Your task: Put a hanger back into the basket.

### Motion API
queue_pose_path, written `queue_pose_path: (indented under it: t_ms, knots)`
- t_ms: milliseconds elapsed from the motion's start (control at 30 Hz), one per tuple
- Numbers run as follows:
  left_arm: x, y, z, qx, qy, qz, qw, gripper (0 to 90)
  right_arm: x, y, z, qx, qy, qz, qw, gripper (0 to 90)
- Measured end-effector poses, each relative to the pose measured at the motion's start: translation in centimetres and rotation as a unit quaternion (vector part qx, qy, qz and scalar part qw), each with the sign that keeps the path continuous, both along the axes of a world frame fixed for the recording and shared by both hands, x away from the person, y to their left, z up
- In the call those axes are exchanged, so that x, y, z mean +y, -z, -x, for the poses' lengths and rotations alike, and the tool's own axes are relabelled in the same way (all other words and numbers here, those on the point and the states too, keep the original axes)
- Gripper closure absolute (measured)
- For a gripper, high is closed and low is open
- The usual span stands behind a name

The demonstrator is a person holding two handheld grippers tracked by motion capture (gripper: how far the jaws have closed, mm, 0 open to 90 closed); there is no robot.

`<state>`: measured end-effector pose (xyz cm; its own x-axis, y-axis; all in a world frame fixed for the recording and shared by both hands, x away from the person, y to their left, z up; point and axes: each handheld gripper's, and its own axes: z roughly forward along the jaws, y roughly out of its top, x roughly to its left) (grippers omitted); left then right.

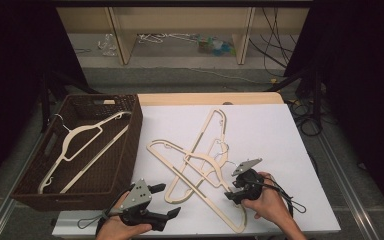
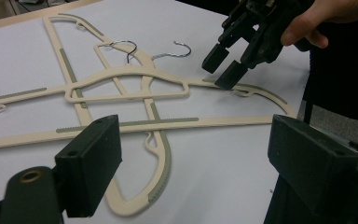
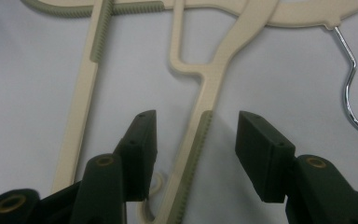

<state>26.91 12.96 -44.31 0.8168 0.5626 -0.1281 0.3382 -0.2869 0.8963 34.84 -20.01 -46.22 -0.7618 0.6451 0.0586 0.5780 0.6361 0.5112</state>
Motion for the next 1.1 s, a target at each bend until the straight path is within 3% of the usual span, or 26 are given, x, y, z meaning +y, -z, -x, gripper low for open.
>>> queue_pose_path:
  t_ms: [167,300,467,533,600,833,1100]
  knots:
    - [0.0,0.1,-0.1,0.001,0.002,0.002,1.0,17.5,0.5,0.3,-0.5,0.007,0.0,0.008,0.9999,53.1]
    - [0.0,0.1,-0.1,0.002,0.001,-0.002,1.0,17.5,1.2,0.4,-0.5,0.015,0.006,0.031,0.9994,53.1]
    - [0.0,0.2,-0.1,0.003,0.007,-0.003,1.0,17.7,1.5,0.3,-0.4,0.009,0.007,0.05,0.9987,58.4]
    - [0.0,0.2,0.0,0.003,0.006,-0.002,1.0,17.7,1.4,0.3,-0.5,0.008,0.005,0.05,0.9987,61.0]
    - [0.0,0.2,-0.1,0.003,0.005,-0.002,1.0,17.9,1.4,0.2,-0.4,0.012,-0.003,0.06,0.9981,69.7]
    - [0.1,0.2,0.0,0.002,0.01,0.003,0.9999,18.4,0.6,0.2,-0.7,0.028,-0.002,0.043,0.9987,75.2]
    - [0.1,0.1,0.0,0.0,0.012,0.001,0.9999,19.2,-0.1,0.0,-0.7,0.031,-0.015,0.059,0.9977,79.6]
